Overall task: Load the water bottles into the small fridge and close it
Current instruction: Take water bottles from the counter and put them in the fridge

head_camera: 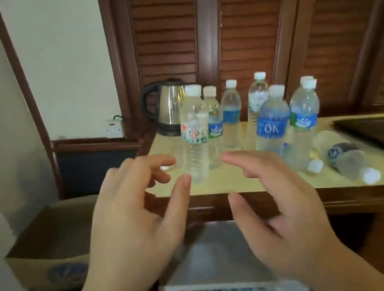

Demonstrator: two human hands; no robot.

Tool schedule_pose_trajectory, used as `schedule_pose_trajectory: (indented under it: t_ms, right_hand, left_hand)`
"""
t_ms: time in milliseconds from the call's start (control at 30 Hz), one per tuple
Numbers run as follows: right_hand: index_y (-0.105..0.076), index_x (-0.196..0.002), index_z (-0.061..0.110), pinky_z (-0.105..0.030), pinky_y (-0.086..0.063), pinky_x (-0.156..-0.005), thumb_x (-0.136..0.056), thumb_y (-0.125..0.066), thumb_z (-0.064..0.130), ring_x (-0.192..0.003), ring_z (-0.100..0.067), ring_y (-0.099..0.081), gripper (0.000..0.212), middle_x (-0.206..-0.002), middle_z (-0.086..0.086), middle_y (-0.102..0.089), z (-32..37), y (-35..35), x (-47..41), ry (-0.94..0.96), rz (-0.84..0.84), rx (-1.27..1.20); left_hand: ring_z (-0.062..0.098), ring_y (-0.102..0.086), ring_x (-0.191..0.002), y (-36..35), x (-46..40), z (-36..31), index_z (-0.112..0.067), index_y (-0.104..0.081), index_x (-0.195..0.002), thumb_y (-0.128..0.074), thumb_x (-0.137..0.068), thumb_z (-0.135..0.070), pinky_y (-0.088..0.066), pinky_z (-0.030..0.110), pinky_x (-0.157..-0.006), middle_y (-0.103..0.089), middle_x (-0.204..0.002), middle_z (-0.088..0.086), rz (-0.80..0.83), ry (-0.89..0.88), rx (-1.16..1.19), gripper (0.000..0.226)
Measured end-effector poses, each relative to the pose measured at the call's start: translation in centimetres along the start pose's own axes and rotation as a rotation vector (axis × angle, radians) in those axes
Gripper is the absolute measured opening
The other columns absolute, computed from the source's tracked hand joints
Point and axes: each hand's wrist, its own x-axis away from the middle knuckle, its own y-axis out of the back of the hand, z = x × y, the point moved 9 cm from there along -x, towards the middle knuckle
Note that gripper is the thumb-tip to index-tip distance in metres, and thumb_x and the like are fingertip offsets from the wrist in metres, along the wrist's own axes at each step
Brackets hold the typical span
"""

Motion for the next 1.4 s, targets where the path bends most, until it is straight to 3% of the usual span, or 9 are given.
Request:
schedule_pose_trajectory:
  t_ms: [100,367,567,767,867,967,1100,1300,1400]
  right_hand:
    - [-0.054,-0.145,0.027,-0.034,-0.050,-0.103,-0.095,-0.067,0.020,-0.134,-0.007,-0.050,0.052,-0.140,0.012,-0.056,-1.1,2.2,-4.4,-0.143,0.134,0.079]
    - [-0.036,-0.152,0.036,-0.032,-0.050,-0.102,-0.096,-0.063,0.033,-0.135,-0.009,-0.043,0.063,-0.148,0.013,-0.044,-1.7,7.4,-13.5,-0.333,0.290,0.243]
    - [-0.033,-0.151,0.042,-0.023,-0.038,-0.097,-0.094,-0.068,0.038,-0.132,-0.010,-0.040,0.067,-0.147,0.013,-0.041,-5.8,8.1,-13.4,-0.520,0.233,0.362]
    - [-0.037,-0.151,0.038,-0.039,-0.049,-0.104,-0.094,-0.069,0.037,-0.137,-0.021,-0.043,0.066,-0.153,0.004,-0.040,-12.3,7.4,-13.7,-0.643,0.262,0.410]
    - [-0.042,-0.147,0.036,-0.039,-0.051,-0.098,-0.094,-0.069,0.036,-0.131,-0.024,-0.048,0.060,-0.145,0.000,-0.046,-15.9,6.9,-13.5,-0.687,0.261,0.410]
    - [-0.047,-0.141,0.038,-0.036,-0.053,-0.091,-0.096,-0.067,0.034,-0.118,-0.024,-0.055,0.049,-0.131,-0.002,-0.055,-18.4,5.9,-12.7,-0.722,0.276,0.380]
    - [-0.044,-0.133,0.044,-0.036,-0.058,-0.082,-0.094,-0.069,0.033,-0.104,-0.019,-0.059,0.047,-0.119,0.004,-0.057,-19.8,5.2,-12.0,-0.716,0.269,0.285]
    - [-0.062,-0.116,0.036,-0.018,-0.047,-0.063,-0.089,-0.077,0.040,-0.078,-0.001,-0.060,0.032,-0.098,0.019,-0.064,-18.1,7.3,-11.6,-0.694,0.187,0.223]
    - [-0.066,-0.126,0.029,-0.018,-0.049,-0.066,-0.089,-0.077,0.038,-0.080,-0.001,-0.060,0.040,-0.100,0.010,-0.063,-14.9,8.8,-10.0,-0.660,0.122,0.228]
  left_hand:
    - [0.002,-0.059,-0.098,0.9,-5.0,-2.5,-0.040,-0.063,-0.121,-0.066,-0.087,-0.052,-0.051,0.019,-0.074,-0.061,-0.098,-0.023,0.125,0.089,-0.031,0.036]
    - [0.009,-0.062,-0.090,3.3,-17.8,-7.2,-0.033,-0.066,-0.122,-0.068,-0.089,-0.045,-0.061,0.037,-0.079,-0.062,-0.098,-0.019,0.275,0.087,-0.059,0.035]
    - [0.007,-0.062,-0.096,-0.7,-18.7,-5.1,-0.038,-0.062,-0.123,-0.063,-0.090,-0.055,-0.060,0.034,-0.084,-0.063,-0.100,-0.021,0.404,0.059,-0.078,0.037]
    - [0.010,-0.057,-0.107,-6.9,-19.8,-2.0,-0.037,-0.057,-0.134,-0.062,-0.091,-0.057,-0.058,0.032,-0.090,-0.059,-0.119,-0.013,0.454,0.067,-0.169,0.048]
    - [0.016,-0.054,-0.123,-9.8,-19.6,0.5,-0.041,-0.049,-0.143,-0.064,-0.093,-0.056,-0.055,0.038,-0.098,-0.055,-0.137,-0.008,0.543,0.154,-0.233,0.054]
    - [0.012,-0.057,-0.119,-12.2,-18.5,1.9,-0.045,-0.045,-0.146,-0.063,-0.095,-0.054,-0.054,0.032,-0.093,-0.056,-0.137,-0.011,0.632,0.210,-0.230,0.054]
    - [0.005,-0.061,-0.096,-12.6,-18.3,2.3,-0.035,-0.061,-0.135,-0.066,-0.093,-0.049,-0.046,0.016,-0.075,-0.067,-0.116,-0.009,0.524,0.167,-0.215,0.045]
    - [0.001,-0.061,-0.070,-8.3,-15.9,-0.9,-0.025,-0.075,-0.126,-0.071,-0.089,-0.046,-0.043,0.010,-0.069,-0.074,-0.097,0.000,0.367,0.104,-0.206,0.043]
    - [0.004,-0.068,-0.082,-4.4,-12.7,-3.5,-0.020,-0.075,-0.126,-0.076,-0.091,-0.039,-0.048,0.012,-0.070,-0.076,-0.103,0.001,0.297,0.066,-0.200,0.040]
